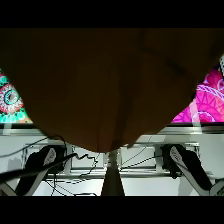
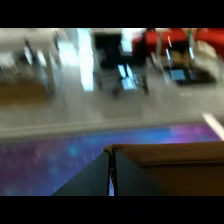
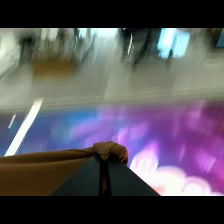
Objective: Fold the clothes and pants, and hang the long-sleeved shirts on hangers.
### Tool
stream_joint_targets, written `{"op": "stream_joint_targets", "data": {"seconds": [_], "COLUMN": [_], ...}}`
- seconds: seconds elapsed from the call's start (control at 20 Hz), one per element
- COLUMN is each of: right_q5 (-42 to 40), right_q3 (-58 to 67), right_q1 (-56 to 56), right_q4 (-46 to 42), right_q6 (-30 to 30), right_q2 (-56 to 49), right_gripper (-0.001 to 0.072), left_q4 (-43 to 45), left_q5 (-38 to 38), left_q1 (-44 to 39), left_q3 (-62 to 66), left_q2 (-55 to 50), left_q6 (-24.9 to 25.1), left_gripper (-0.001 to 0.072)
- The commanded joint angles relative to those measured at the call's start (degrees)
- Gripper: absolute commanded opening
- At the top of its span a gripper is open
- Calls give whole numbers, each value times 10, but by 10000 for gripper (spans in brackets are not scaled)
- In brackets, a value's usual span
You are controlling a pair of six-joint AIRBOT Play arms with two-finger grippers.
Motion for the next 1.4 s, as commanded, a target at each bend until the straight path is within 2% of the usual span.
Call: {"op": "stream_joint_targets", "data": {"seconds": [0.0, 0.15, 0.3, 0.45, 0.55, 0.65, 0.8, 0.95, 1.05, 1.1, 1.15, 1.2, 1.25, 1.3, 1.35], "right_q5": [42, 28, -7, -43, -54, -28, 67, 157, 199, 202, 200, 202, 210, 227, 249], "right_q3": [-3, -3, -3, -3, -3, -3, -3, -3, -3, -3, -3, -3, -3, -3, -3], "right_q1": [28, 53, 64, 59, 53, 53, 53, 51, 48, 48, 48, 48, 48, 48, 48], "right_q4": [24, 24, 25, 22, 18, -5, -79, -167, -199, -203, -203, -204, -213, -235, -265], "right_q6": [6, 5, 5, 5, 5, 5, 6, 7, 19, 20, 20, 20, 20, 20, 20], "right_q2": [-177, -318, -422, -458, -457, -456, -456, -454, -454, -454, -454, -454, -454, -454, -454], "right_gripper": [12, 12, 12, 12, 12, 12, 12, 12, 12, 34, 291, 696, 679, 676, 613], "left_q4": [4, 4, 3, 4, 4, 4, 19, 79, 155, 175, 176, 176, 176, 176, 178], "left_q5": [-71, -30, 51, 126, 129, 84, -48, -203, -254, -255, -250, -248, -248, -250, -260], "left_q1": [-26, -57, -87, -106, -109, -108, -95, -86, -86, -86, -85, -83, -83, -81, -79], "left_q3": [1, 1, 1, 1, 1, 1, 1, 1, 1, 1, 1, 1, 1, 1, 1], "left_q2": [-171, -305, -398, -419, -417, -417, -417, -417, -417, -417, -417, -416, -414, -410, -402], "left_q6": [0, 1, 1, 1, 1, 1, -10, -81, -115, -118, -118, -118, -118, -120, -120], "left_gripper": [11, 11, 11, 11, 11, 11, 11, 10, 11, 12, 39, 265, 676, 678, 678]}}
